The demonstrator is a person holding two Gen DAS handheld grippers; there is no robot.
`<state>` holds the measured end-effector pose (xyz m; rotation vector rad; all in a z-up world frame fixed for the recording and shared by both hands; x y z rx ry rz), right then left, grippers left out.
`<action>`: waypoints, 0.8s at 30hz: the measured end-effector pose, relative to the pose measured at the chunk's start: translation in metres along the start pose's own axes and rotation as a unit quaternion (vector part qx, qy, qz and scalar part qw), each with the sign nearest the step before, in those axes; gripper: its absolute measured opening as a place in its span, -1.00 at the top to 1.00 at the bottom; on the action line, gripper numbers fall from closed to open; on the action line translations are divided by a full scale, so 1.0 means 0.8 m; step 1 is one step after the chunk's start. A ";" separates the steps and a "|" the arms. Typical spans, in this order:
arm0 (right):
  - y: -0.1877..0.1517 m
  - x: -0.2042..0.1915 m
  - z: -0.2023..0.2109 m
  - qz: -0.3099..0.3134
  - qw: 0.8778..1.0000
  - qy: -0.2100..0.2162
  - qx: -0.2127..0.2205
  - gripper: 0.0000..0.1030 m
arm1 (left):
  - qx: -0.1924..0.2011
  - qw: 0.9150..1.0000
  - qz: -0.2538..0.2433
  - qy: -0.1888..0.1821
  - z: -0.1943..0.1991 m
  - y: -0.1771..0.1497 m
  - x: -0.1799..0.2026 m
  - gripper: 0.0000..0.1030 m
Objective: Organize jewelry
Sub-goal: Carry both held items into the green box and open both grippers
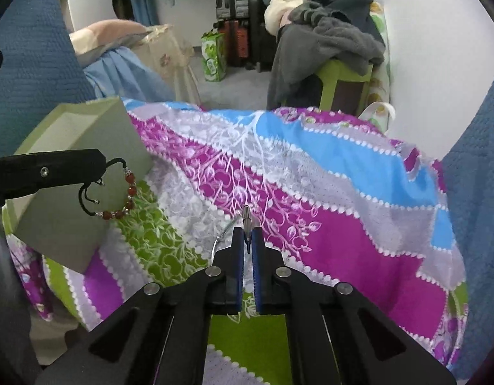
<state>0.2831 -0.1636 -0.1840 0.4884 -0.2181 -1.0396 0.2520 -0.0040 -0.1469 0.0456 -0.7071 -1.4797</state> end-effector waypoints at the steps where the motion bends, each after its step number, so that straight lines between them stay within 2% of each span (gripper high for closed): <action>1: 0.003 -0.001 0.007 -0.001 1.000 -0.002 0.004 0.95 | 0.004 1.000 -0.001 -0.002 0.008 0.003 0.001 0.97; 8: 0.037 -0.016 0.060 0.004 0.999 -0.007 0.031 0.95 | 0.029 1.000 -0.010 -0.004 0.063 0.023 0.008 0.97; 15: 0.092 -0.045 0.120 -0.001 0.998 0.004 0.065 0.95 | 0.052 0.999 -0.011 0.000 0.125 0.049 -0.003 0.97; 20: 0.125 -0.077 0.142 -0.009 0.996 0.027 0.084 0.95 | 0.062 0.998 -0.013 0.018 0.163 0.058 -0.027 0.97; 24: 0.131 -0.107 0.142 -0.004 0.995 0.042 0.085 0.95 | 0.065 0.997 -0.004 0.030 0.182 0.053 -0.056 0.97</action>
Point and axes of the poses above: each gripper's, at about its wrist camera, not at the fingertips, and z roughly against the way its jaws point, x to its right, y to its top, the point moved 1 cm from there along -z, roughly the way its jaws point, and after that the axes turned 9 degrees about -x, right-handed, at the moved point
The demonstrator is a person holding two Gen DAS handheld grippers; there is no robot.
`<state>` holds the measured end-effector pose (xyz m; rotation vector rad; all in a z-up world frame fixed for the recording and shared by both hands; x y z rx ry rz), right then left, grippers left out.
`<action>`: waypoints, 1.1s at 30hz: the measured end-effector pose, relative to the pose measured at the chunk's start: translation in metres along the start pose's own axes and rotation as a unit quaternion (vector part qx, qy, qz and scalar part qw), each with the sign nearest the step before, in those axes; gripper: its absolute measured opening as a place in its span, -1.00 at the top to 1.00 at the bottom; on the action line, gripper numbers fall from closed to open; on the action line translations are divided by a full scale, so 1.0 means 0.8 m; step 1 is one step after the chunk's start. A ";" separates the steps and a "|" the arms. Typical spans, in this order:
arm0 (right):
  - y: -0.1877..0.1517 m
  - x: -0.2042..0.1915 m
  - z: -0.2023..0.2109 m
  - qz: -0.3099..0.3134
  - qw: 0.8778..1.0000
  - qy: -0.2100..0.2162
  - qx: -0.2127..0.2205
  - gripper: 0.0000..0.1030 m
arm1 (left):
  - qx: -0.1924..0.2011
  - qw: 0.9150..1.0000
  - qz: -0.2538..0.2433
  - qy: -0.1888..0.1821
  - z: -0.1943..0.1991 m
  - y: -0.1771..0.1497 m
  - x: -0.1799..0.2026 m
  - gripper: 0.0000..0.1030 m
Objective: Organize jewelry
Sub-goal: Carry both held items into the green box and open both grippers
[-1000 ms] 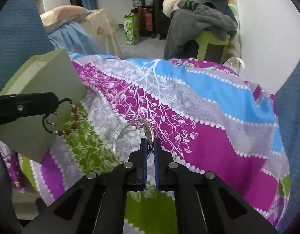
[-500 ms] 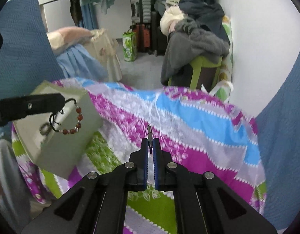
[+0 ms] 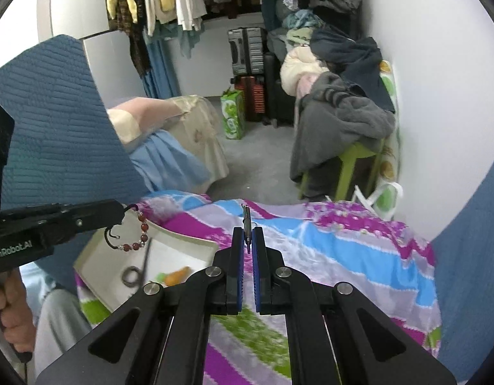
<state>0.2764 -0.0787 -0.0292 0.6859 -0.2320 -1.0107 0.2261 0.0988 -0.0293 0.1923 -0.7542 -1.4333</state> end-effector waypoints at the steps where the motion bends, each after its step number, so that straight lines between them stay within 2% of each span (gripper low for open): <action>1: -0.001 -0.008 -0.003 0.002 1.000 0.004 -0.002 0.95 | 0.000 1.000 0.002 0.004 0.002 -0.003 -0.006 0.97; 5: -0.012 -0.038 -0.022 0.008 1.000 0.022 -0.019 0.95 | -0.008 1.000 0.009 0.019 0.005 -0.019 -0.036 0.97; 11: -0.041 -0.070 -0.057 0.017 0.997 0.044 -0.054 0.94 | -0.033 0.998 0.034 0.028 -0.018 -0.054 -0.077 0.97; 22: -0.081 -0.092 -0.103 0.013 0.992 0.063 -0.104 0.93 | -0.071 0.996 0.049 0.038 -0.053 -0.099 -0.100 0.97; 25: -0.080 -0.089 -0.102 0.005 0.992 0.071 -0.103 0.76 | -0.078 0.995 0.052 0.037 -0.056 -0.100 -0.102 0.96; 27: -0.077 -0.083 -0.096 -0.001 0.992 0.082 -0.093 0.22 | -0.079 0.995 0.053 0.040 -0.057 -0.100 -0.101 0.96; 30: -0.074 -0.068 -0.079 -0.004 0.995 0.077 -0.065 0.05 | -0.079 0.995 0.055 0.041 -0.058 -0.101 -0.100 0.93; 32: -0.073 -0.054 -0.071 -0.007 0.996 0.071 -0.052 0.05 | -0.078 0.995 0.052 0.040 -0.058 -0.102 -0.098 0.76; 33: -0.072 -0.048 -0.069 -0.008 0.997 0.067 -0.049 0.04 | -0.077 0.995 0.052 0.042 -0.058 -0.103 -0.096 0.53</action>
Point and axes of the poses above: each gripper's, at about its wrist camera, not at the fingertips, and z roughly against the way its jaws point, x to its right, y to its top, the point moved 1 cm from there along -z, roughly the way its jaws point, and after that the axes turned 9 degrees about -x, right-handed, at the moved point
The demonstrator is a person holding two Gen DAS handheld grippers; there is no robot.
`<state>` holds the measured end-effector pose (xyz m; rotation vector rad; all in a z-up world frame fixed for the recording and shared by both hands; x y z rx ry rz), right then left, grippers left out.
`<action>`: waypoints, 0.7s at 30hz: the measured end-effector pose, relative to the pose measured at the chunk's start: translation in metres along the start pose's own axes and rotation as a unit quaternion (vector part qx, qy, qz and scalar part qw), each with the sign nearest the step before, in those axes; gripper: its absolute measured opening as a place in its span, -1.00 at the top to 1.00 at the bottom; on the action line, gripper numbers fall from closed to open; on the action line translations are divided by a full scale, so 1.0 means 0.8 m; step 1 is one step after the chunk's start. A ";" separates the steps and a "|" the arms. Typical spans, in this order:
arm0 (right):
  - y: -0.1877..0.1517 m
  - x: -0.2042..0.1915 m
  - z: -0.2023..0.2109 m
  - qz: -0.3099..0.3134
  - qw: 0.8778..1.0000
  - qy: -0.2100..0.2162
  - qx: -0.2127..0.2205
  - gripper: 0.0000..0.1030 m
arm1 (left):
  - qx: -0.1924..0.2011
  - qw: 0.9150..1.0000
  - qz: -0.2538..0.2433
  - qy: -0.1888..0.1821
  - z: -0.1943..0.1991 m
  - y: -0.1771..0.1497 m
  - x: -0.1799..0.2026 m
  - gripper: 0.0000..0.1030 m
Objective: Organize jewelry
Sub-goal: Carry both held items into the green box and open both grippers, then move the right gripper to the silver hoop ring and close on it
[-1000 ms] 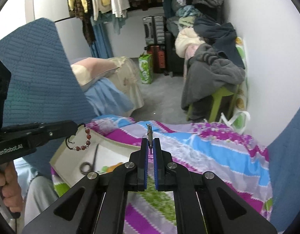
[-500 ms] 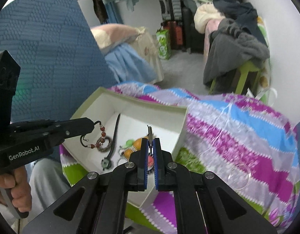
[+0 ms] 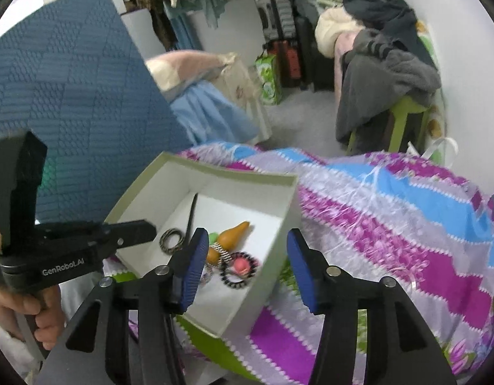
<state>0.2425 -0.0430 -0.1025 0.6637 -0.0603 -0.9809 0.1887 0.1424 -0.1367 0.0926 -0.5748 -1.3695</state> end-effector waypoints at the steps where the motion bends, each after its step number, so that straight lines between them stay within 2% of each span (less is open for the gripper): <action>1: -0.001 0.011 0.005 -0.003 1.000 -0.008 0.005 0.04 | 0.003 1.000 -0.001 0.004 0.001 -0.001 0.002 0.33; 8: -0.019 0.080 0.010 -0.040 0.998 -0.043 0.013 -0.20 | 0.014 1.000 -0.021 0.016 0.010 -0.004 0.017 0.23; 11: -0.033 0.110 -0.001 -0.059 0.997 -0.057 0.004 -0.32 | 0.025 0.999 -0.024 0.019 0.019 -0.007 0.023 -0.02; 13: -0.043 0.124 -0.009 -0.066 0.996 -0.062 -0.003 -0.34 | 0.033 0.999 -0.024 0.023 0.024 -0.011 0.025 -0.20; 15: -0.054 0.135 -0.021 -0.068 0.995 -0.072 -0.014 -0.34 | 0.036 0.999 -0.026 0.027 0.026 -0.013 0.028 -0.23; 19: -0.074 0.157 -0.051 -0.067 0.992 -0.096 -0.040 -0.38 | 0.039 0.998 -0.027 0.038 0.027 -0.019 0.032 -0.43; 21: -0.081 0.167 -0.062 -0.069 0.991 -0.104 -0.049 -0.38 | 0.040 0.998 -0.022 0.040 0.027 -0.023 0.033 -0.47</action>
Point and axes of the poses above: each gripper's, at about its wrist camera, not at the fingertips, and z roughly against the way its jaws point, x to its right, y to its top, the point moved 1 cm from there along -z, roughly the way its jaws point, and after that the axes turned 9 degrees about -x, right-handed, at the moved point
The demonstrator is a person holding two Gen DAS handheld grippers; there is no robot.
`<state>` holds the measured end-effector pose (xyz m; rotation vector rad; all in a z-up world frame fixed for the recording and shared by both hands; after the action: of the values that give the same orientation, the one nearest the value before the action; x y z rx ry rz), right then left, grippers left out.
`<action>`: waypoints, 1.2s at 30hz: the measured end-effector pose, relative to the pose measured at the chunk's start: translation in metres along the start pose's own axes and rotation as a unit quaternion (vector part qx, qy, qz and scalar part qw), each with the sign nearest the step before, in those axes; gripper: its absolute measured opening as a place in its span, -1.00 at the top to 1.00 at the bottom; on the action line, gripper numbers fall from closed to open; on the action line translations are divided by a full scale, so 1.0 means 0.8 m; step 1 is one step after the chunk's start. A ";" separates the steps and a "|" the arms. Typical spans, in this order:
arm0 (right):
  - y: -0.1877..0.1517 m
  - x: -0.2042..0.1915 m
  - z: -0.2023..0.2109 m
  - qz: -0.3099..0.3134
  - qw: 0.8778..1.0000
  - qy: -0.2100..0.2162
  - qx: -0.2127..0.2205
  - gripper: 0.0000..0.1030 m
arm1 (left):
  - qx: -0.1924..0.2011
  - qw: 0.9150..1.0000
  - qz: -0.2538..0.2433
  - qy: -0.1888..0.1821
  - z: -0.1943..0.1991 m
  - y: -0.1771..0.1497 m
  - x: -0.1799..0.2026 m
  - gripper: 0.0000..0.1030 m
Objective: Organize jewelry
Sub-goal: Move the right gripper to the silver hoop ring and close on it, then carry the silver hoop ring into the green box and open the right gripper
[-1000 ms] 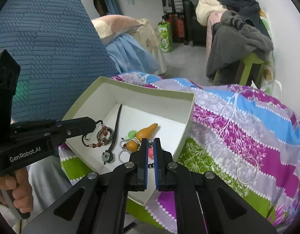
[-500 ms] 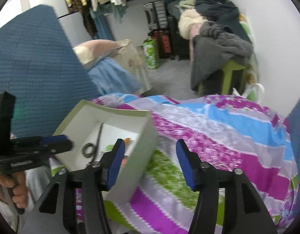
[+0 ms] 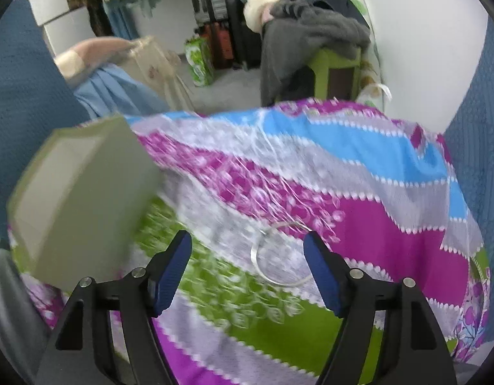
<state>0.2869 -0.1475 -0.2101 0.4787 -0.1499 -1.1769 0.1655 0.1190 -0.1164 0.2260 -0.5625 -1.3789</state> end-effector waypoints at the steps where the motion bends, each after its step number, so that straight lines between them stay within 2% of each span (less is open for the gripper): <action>1: -0.004 0.006 -0.010 -0.001 1.000 -0.004 -0.006 -0.38 | 0.000 1.000 0.002 -0.001 -0.001 -0.002 0.001 -0.49; 8: -0.015 0.025 -0.041 0.004 0.999 -0.027 -0.022 -0.38 | -0.001 1.000 0.018 0.001 -0.006 -0.009 0.007 -0.50; 11: -0.016 0.032 -0.051 -0.006 0.999 -0.021 -0.029 -0.38 | -0.006 1.000 0.019 0.004 -0.011 -0.010 0.009 -0.50; 19: -0.015 0.025 -0.055 0.017 0.999 -0.028 -0.018 -0.37 | -0.005 1.000 0.025 0.008 -0.011 -0.008 0.015 -0.50; 20: -0.014 0.024 -0.054 0.017 0.999 -0.027 -0.016 -0.29 | -0.003 1.000 0.027 0.010 -0.009 -0.008 0.015 -0.50; 25: -0.010 0.017 -0.054 0.024 0.999 -0.028 -0.022 -0.28 | -0.001 0.999 0.034 0.010 -0.004 -0.008 0.012 -0.50; 29: -0.010 0.011 -0.040 0.017 0.999 -0.029 -0.021 -0.28 | -0.002 0.999 0.038 0.016 0.003 -0.006 0.013 -0.50; 36: -0.006 0.012 0.021 -0.011 1.000 -0.024 -0.012 -0.29 | 0.006 0.999 0.033 0.010 0.027 0.004 0.021 -0.50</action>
<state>0.2803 -0.1622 -0.1982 0.4325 -0.1730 -1.2109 0.1585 0.1072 -0.0923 0.2298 -0.5570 -1.3080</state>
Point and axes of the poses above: each gripper's, at about its wrist camera, not at the fingertips, and z roughly against the way its jaws point, x to its right, y to its top, the point moved 1 cm from there along -z, roughly the way its jaws point, and after that the axes turned 9 degrees about -x, right-handed, at the moved point
